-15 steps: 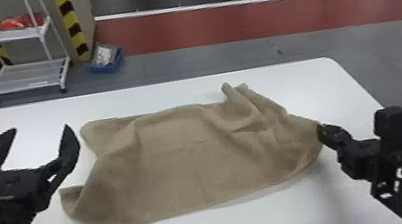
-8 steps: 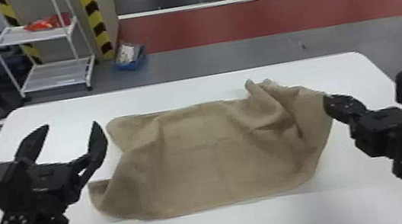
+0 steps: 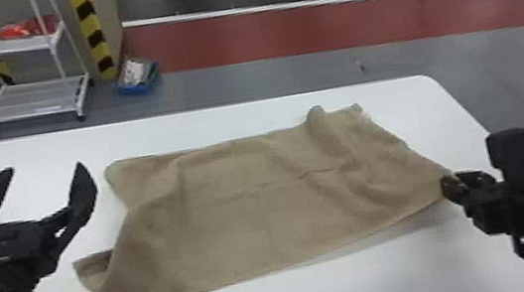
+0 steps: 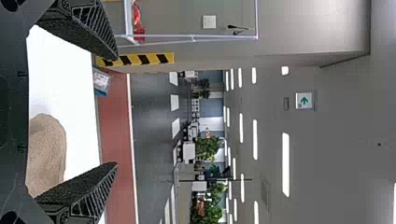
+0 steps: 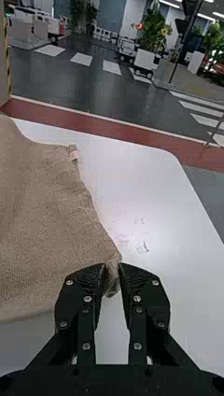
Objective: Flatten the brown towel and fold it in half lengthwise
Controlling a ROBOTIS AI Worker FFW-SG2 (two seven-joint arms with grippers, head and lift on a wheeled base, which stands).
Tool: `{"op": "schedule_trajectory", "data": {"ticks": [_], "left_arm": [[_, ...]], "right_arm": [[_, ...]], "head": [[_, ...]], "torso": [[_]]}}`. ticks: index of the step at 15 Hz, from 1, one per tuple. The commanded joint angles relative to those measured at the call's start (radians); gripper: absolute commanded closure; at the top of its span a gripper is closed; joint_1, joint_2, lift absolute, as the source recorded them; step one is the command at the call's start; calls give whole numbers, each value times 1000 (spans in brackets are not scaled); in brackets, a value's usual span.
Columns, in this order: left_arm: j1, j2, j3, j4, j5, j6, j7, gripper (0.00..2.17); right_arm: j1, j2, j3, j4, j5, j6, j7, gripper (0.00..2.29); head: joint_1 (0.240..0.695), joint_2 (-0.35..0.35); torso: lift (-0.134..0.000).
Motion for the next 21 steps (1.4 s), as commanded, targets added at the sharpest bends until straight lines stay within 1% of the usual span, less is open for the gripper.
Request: {"op": "schedule_trajectory", "data": {"ticks": [1, 3, 5, 6, 7, 8, 9, 10, 12, 13, 14, 15, 16, 17, 18, 20, 21], "left_arm": [[0, 1, 0, -8, -1, 6, 2, 87], [8, 1, 7, -12, -1, 3, 6, 83], [10, 1, 11, -12, -1, 3, 8, 83], [13, 1, 15, -12, 0, 3, 9, 83], [11, 1, 17, -11, 0, 3, 9, 83], [8, 1, 17, -8, 2, 0, 9, 83], [3, 1, 17, -3, 5, -3, 11, 83], [-1, 1, 18, 1, 10, -6, 22, 83], [-7, 2, 30, 6, 26, -22, 23, 83], [-7, 7, 34, 6, 29, -25, 25, 83], [-4, 8, 35, 6, 29, -31, 25, 83], [-4, 10, 40, 6, 31, -31, 23, 83], [-7, 10, 44, 11, 39, -31, 23, 83], [-20, 11, 47, 18, 49, -31, 23, 83], [-29, 13, 53, 18, 56, -31, 23, 87], [-39, 19, 61, 15, 57, -28, 23, 83], [-43, 22, 64, 12, 60, -28, 23, 83]], "right_arm": [[13, 7, -13, 8, -8, -72, -22, -2], [29, 13, -14, -33, -31, -100, -25, 33], [53, 23, 6, -93, -32, -100, -61, 43], [67, 29, 18, -130, -58, -100, -62, 43], [75, 29, 27, -154, -129, -112, -42, 53], [79, 29, 39, -157, -180, -149, -5, 140], [81, 30, 79, -157, -197, -170, 7, 208], [81, 36, 115, -156, -204, -173, 10, 211], [78, 41, 217, -141, -230, -201, 30, 215], [75, 41, 274, -124, -235, -241, 35, 218], [69, 41, 325, -107, -243, -259, 41, 218], [55, 41, 375, -81, -266, -296, 44, 218], [40, 41, 426, -55, -273, -318, 59, 218], [18, 41, 481, -24, -275, -342, 67, 221], [-3, 41, 533, 2, -273, -351, 79, 289], [-45, 41, 624, 63, -267, -391, 90, 289], [-71, 41, 671, 106, -266, -434, 93, 296]], "head": [[695, -135], [695, -142], [695, -134], [695, -125], [695, -125], [695, -100], [695, -81], [695, -53], [695, -2], [695, 62], [695, 96], [695, 125], [695, 159], [695, 187], [695, 254], [695, 316], [695, 340]], "torso": [[-128], [-128], [-128], [-128], [-128], [-128], [-128], [-128], [-128], [-128], [-128], [-128], [-128], [-128], [-128], [-128], [-128]]}}
